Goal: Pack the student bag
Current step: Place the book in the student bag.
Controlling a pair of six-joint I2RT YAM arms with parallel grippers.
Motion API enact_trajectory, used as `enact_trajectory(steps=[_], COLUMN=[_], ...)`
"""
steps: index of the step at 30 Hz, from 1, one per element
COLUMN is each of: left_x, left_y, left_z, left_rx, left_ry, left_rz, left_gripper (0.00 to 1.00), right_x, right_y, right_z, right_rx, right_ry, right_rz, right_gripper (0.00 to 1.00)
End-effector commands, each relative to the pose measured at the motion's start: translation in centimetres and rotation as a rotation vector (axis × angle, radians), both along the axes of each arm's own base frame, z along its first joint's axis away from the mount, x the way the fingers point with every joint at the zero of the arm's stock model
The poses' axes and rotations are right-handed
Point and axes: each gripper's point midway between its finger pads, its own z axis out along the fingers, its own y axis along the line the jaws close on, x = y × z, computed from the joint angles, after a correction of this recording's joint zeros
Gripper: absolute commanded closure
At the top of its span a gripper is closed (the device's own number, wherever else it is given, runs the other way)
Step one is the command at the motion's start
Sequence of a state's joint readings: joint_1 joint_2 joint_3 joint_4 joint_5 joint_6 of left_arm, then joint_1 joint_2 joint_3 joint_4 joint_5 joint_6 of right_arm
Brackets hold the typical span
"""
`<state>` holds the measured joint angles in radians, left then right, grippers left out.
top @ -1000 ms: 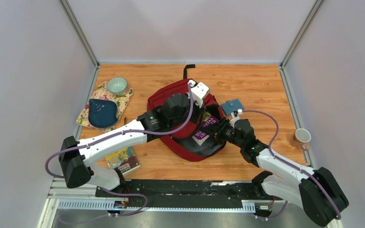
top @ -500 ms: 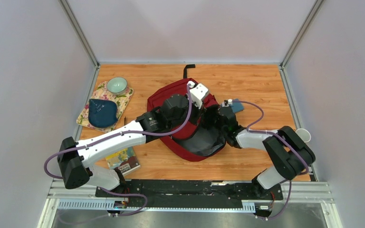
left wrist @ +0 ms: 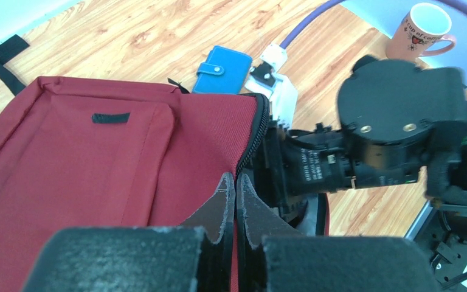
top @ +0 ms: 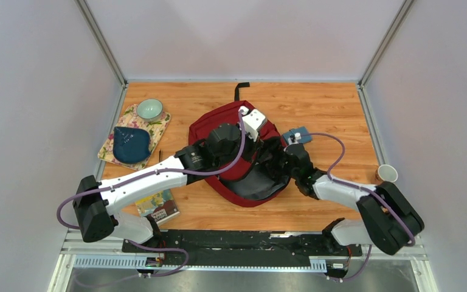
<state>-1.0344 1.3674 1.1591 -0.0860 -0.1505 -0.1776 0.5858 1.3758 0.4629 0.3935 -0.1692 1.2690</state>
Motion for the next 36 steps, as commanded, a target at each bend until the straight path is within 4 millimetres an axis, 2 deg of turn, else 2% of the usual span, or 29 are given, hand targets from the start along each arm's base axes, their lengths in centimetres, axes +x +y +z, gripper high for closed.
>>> enact_trajectory(steps=[1,5,10,14,16,18,19,20,23,25,26,27,29,30,32,36], left_x=[-0.5,-0.5,-0.6,-0.7,-0.7,-0.7,-0.7,-0.7,-0.8,-0.7,-0.8,-0.8,-0.7,-0.7,-0.7,-0.6], left_y=[0.2,0.5,0.6,0.6,0.6,0.6,0.6,0.6,0.6,0.7,0.6,0.6,0.7,0.6,0.6,0.5], left_z=[3.7,3.7,3.8,3.8,3.6,3.6,3.6,3.7,3.6,3.5,3.5,3.5,3.4,3.5,3.4,3.2], left_rx=[-0.115,-0.118,-0.123,-0.127,-0.129,-0.132,-0.132,-0.135,-0.135,-0.132,-0.132,-0.133,-0.13,-0.132,-0.128,-0.123], left_ry=[-0.048,-0.05,-0.049,-0.046,-0.04,-0.037,-0.037,-0.036,-0.033,-0.033,-0.033,-0.032,-0.032,-0.033,-0.034,-0.033], left_rz=[-0.003,0.004,0.002,0.003,0.005,0.006,0.006,0.006,0.005,0.006,0.003,0.005,0.006,0.005,0.006,0.005], left_gripper=[1.0,1.0,1.0,1.0,1.0,1.0,1.0,1.0,1.0,1.0,1.0,1.0,1.0,1.0,1.0,1.0], right_x=[-1.1,-1.6,-1.1,0.5,1.3,2.3,2.5,3.2,3.8,4.0,3.9,3.9,3.7,3.6,3.4,2.9], right_y=[-1.5,-2.1,-1.6,-0.7,-0.4,0.2,0.0,0.3,0.5,0.4,0.5,0.6,0.8,0.8,1.1,1.9], right_z=[0.4,-0.1,-0.7,-0.6,-1.6,-0.7,-1.7,-0.7,-0.8,-1.0,-1.2,-1.2,-0.9,-0.7,-0.4,0.7], right_rx=[-0.12,-0.129,-0.115,-0.062,-0.041,0.04,0.041,0.08,0.1,0.097,0.096,0.097,0.103,0.103,0.102,0.162], right_ry=[-0.052,-0.036,0.009,0.004,0.022,0.006,0.019,-0.02,-0.026,-0.022,-0.013,-0.014,-0.029,-0.039,-0.055,-0.048], right_rz=[0.036,0.019,0.011,-0.031,-0.054,-0.088,-0.111,-0.122,-0.141,-0.148,-0.145,-0.14,-0.119,-0.11,-0.08,-0.044], right_gripper=[0.14,0.15,0.15,0.19,0.22,0.27,0.28,0.3,0.32,0.4,0.49,0.65,0.8,0.95,1.0,1.0])
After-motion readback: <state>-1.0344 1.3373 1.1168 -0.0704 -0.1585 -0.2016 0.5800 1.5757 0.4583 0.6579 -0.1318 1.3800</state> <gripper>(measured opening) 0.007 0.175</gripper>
